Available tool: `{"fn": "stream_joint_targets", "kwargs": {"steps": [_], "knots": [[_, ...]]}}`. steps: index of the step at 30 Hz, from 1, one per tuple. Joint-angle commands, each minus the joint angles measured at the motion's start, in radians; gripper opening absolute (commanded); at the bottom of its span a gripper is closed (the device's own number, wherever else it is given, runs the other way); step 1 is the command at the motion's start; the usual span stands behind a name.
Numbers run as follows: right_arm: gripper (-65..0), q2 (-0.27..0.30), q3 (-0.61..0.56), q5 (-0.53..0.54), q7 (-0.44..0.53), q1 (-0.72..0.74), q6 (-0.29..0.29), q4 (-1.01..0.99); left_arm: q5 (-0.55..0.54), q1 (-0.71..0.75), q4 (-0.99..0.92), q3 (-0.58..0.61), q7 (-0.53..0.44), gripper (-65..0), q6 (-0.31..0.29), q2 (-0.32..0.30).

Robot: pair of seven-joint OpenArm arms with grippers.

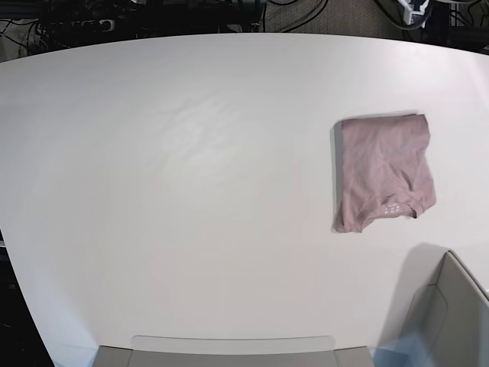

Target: Fold the T-shirt properly

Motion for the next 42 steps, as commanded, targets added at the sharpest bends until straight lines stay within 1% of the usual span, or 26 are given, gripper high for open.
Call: {"fn": "stream_joint_targets", "kwargs": {"steps": [1, 4, 7, 10, 13, 15, 16, 18, 21, 25, 26, 28, 30, 32, 34, 37, 42], "knots": [[-65.0, 0.014, -0.022, 0.005, 0.011, 0.031, 0.002, -0.025, -0.002, -0.009, -0.034, 0.010, -0.044, -65.0, 0.002, -0.003], [-65.0, 0.048, -0.124, 0.003, 0.011, 0.120, 0.000, -0.133, 0.048, -0.065, -0.157, 0.037, -0.080, -65.0, 0.002, -0.005], [-65.0, 0.056, -0.233, 0.003, 0.017, 0.218, -0.004, -0.272, 0.094, -0.128, -0.302, 0.043, -0.103, -65.0, 0.002, -0.006], [-65.0, 0.051, -0.342, -0.003, 0.023, 0.334, -0.004, -0.450, 0.106, -0.214, -0.496, 0.068, -0.123, -65.0, 0.002, -0.066], [-65.0, 0.050, -0.467, -0.070, 0.091, 0.434, -0.009, -0.584, 0.106, -0.279, -0.710, 0.091, -0.192, -65.0, 0.002, -0.112], [-65.0, 0.031, -0.517, -0.124, 0.103, 0.482, -0.030, -0.634, 0.106, -0.322, -0.815, 0.106, -0.225, -65.0, 0.002, -0.129], [-65.0, 0.022, -0.537, -0.146, 0.104, 0.505, -0.054, -0.651, 0.106, -0.342, -0.859, 0.109, -0.240, -65.0, 0.002, -0.129], [-65.0, 0.010, -0.566, -0.175, 0.108, 0.534, -0.080, -0.676, 0.106, -0.373, -0.918, 0.112, -0.257, -65.0, 0.002, -0.143], [-65.0, -0.021, -0.637, -0.213, 0.111, 0.603, -0.089, -0.743, 0.108, -0.418, -0.996, 0.138, -0.274, -65.0, 0.002, -0.147], [-65.0, -0.064, -0.744, -0.242, 0.120, 0.709, -0.090, -0.920, 0.108, -0.448, -1.066, 0.204, -0.349, -65.0, 0.009, -0.147], [-65.0, -0.073, -0.780, -0.242, 0.147, 0.733, -0.090, -0.973, 0.108, -0.454, -1.080, 0.243, -0.383, -65.0, 0.100, -0.147], [-65.0, -0.082, -0.842, -0.242, 0.212, 0.778, -0.092, -1.053, 0.108, -0.470, -1.131, 0.307, -0.462, -65.0, 0.246, -0.146], [-65.0, -0.084, -0.901, -0.242, 0.269, 0.810, -0.092, -1.121, 0.108, -0.496, -1.211, 0.353, -0.547, -65.0, 0.371, -0.146], [-65.0, -0.085, -0.936, -0.241, 0.315, 0.832, -0.092, -1.179, 0.108, -0.517, -1.287, 0.369, -0.616, -65.0, 0.433, -0.146], [-65.0, -0.099, -0.956, -0.241, 0.370, 0.853, -0.092, -1.245, 0.108, -0.540, -1.350, 0.375, -0.656, -65.0, 0.456, -0.146], [-65.0, -0.111, -0.967, -0.242, 0.445, 0.876, -0.092, -1.342, 0.108, -0.550, -1.358, 0.375, -0.657, -65.0, 0.457, -0.146], [-65.0, -0.131, -0.967, -0.244, 0.595, 0.879, -0.092, -1.429, 0.108, -0.554, -1.358, 0.375, -0.663, -65.0, 0.457, -0.144]]}}
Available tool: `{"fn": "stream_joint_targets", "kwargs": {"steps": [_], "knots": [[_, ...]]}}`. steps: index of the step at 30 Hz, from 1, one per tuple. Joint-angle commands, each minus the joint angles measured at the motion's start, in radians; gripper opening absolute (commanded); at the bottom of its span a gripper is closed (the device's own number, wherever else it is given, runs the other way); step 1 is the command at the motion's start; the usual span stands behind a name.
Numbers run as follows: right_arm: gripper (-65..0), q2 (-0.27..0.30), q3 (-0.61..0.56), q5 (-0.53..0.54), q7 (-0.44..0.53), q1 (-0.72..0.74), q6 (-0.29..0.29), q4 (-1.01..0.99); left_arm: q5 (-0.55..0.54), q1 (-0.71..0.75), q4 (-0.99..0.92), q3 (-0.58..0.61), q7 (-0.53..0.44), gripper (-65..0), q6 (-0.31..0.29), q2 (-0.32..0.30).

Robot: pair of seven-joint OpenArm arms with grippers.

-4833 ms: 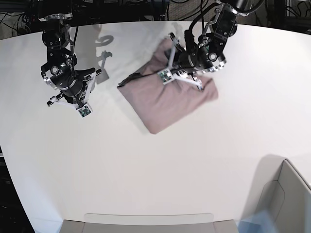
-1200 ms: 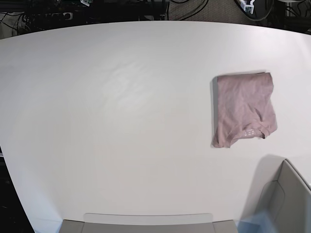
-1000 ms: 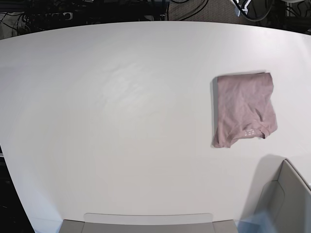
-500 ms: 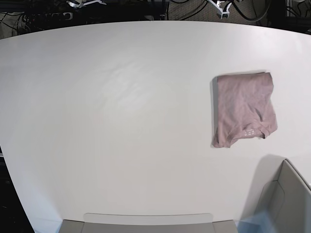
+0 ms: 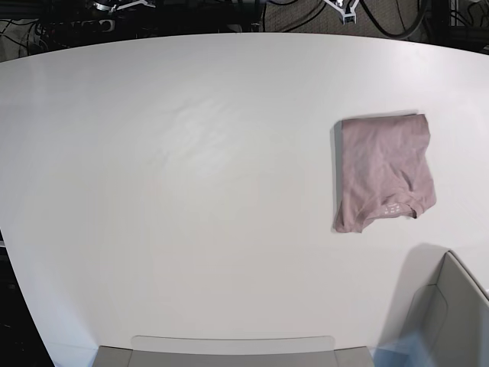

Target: Fold the T-shirt properly

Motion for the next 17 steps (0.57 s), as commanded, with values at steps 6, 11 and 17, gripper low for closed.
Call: {"fn": "stream_joint_targets", "kwargs": {"steps": [6, 11, 17], "knots": [[-65.0, -0.052, 0.001, 0.003, 0.023, 0.051, 0.006, -0.132, 0.000, -0.048, 0.001, 0.001, -0.004, -65.0, 0.003, -0.004], [-65.0, -0.130, 0.001, 0.003, 0.026, 0.095, 0.006, -0.273, 0.000, -0.055, 0.001, 0.001, 0.002, -65.0, 0.003, -0.002], [-65.0, -0.150, 0.001, 0.005, 0.026, 0.098, 0.006, -0.316, 0.000, -0.059, 0.001, 0.001, 0.002, -65.0, 0.003, -0.001]]}}
